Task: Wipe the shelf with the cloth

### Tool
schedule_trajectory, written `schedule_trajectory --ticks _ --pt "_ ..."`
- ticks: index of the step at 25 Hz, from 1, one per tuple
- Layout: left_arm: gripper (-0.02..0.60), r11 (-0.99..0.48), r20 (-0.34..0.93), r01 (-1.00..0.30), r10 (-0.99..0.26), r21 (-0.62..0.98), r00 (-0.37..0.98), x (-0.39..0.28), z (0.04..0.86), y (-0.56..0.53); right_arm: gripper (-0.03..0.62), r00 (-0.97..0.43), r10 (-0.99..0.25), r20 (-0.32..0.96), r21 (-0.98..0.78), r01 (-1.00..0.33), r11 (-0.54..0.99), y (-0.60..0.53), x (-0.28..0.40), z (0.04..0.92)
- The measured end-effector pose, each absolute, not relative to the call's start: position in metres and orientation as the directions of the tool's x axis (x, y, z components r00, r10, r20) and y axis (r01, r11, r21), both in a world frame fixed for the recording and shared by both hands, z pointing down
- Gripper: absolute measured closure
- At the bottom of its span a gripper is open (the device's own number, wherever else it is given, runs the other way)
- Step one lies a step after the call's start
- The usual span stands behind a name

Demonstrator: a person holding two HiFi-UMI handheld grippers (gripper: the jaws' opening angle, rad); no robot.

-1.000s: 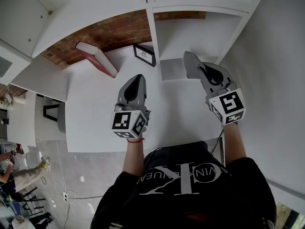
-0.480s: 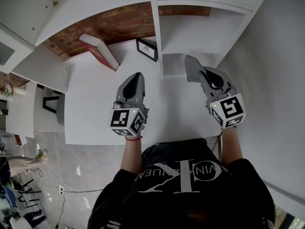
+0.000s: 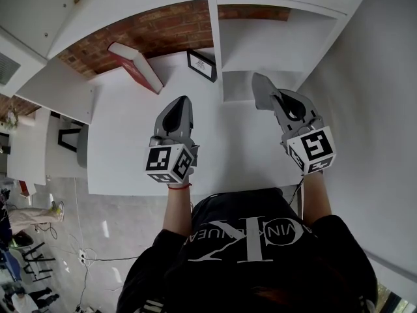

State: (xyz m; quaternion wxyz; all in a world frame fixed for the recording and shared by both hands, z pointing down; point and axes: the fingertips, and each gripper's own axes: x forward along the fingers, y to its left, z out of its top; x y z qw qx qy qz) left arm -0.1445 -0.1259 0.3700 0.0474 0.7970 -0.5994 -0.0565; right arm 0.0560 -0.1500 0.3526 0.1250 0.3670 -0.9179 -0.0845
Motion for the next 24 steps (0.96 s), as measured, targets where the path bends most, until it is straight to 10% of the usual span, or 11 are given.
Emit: schedule_trajectory --ticks 24 --pt "0.572 -0.27 -0.026 -0.951 -0.963 0.149 0.269 -0.151 0.3721 -0.1246 0.571 -0.723 -0.67 0.167 0.215 -0.636 0.741 -0.1445 0.0464 0.3538"
